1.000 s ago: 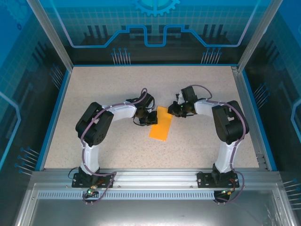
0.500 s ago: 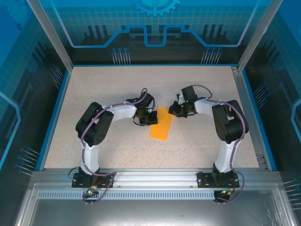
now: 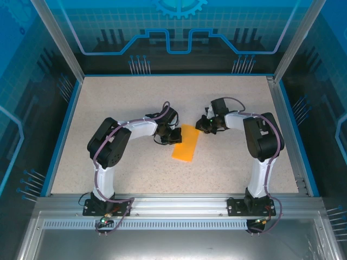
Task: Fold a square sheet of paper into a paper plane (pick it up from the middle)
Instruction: Fold the square sheet of paper in half at the center of the table.
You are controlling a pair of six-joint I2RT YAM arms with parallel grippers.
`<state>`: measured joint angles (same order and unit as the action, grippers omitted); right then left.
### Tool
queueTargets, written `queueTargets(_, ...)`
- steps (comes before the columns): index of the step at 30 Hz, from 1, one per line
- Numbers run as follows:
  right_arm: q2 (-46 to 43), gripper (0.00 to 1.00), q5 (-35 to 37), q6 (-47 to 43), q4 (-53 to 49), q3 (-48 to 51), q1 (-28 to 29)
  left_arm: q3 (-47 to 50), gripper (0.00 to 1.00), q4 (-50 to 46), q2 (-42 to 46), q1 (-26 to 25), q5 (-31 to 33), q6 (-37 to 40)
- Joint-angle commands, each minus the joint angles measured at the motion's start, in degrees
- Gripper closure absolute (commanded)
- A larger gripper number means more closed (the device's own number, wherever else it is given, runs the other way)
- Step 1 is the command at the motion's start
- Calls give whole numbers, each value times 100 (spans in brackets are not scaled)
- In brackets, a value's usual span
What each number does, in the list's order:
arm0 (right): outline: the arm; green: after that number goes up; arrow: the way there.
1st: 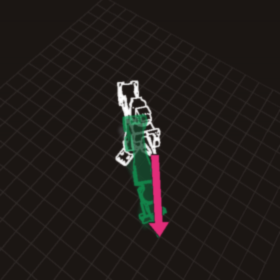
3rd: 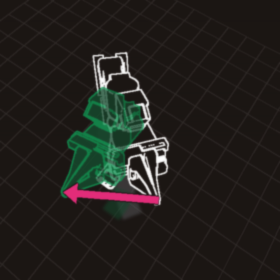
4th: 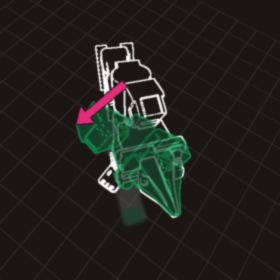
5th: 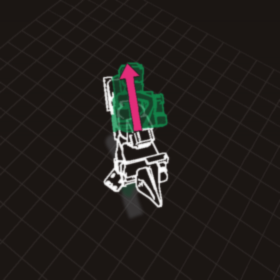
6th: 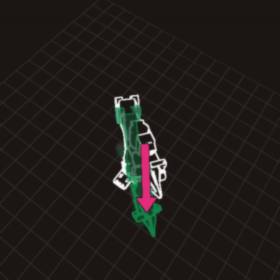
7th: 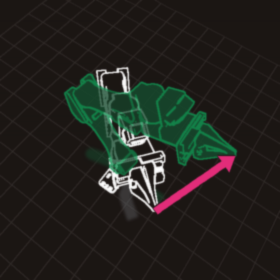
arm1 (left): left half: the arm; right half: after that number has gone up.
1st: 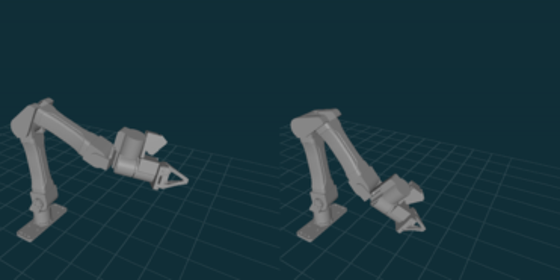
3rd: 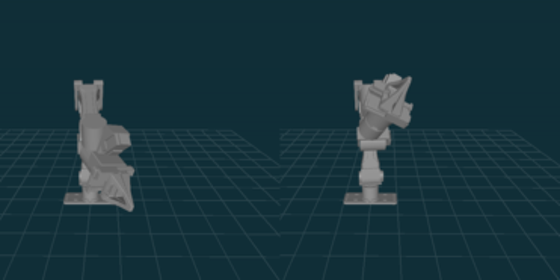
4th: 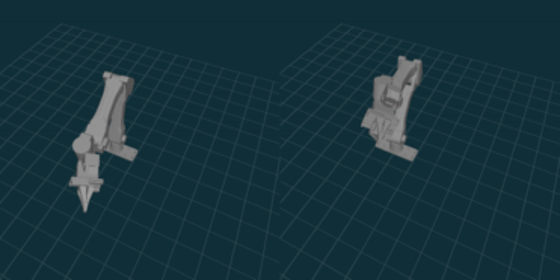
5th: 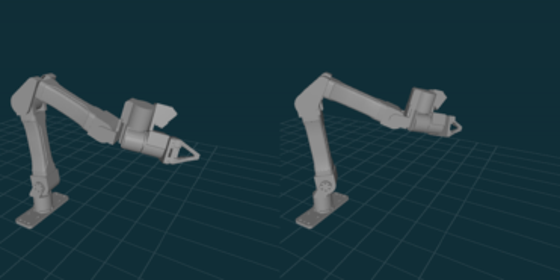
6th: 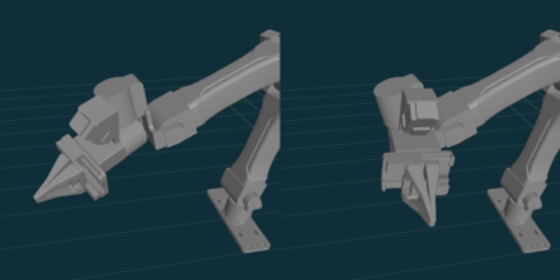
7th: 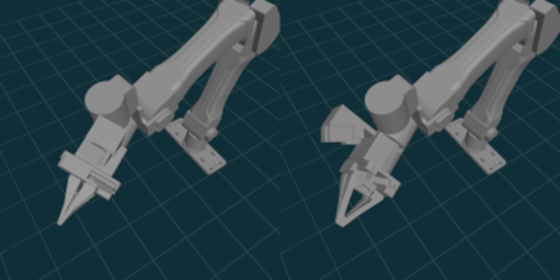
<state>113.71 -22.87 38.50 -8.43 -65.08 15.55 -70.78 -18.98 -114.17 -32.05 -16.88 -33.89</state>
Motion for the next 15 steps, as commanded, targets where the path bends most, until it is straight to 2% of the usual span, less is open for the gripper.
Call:
queueTargets(1, 162, 87, 290, -114, -491, -79, 43, 175, 100, -487, -258, -56, 98, 172)
queueTargets(9, -263, 86, -454, 125, -238, -299, -185, 153, 100, -522, -229, -58, 115, 189)
queueTargets(15, 211, 86, -580, 157, -159, -385, -202, 118, 100, -522, -248, -57, 93, 163)
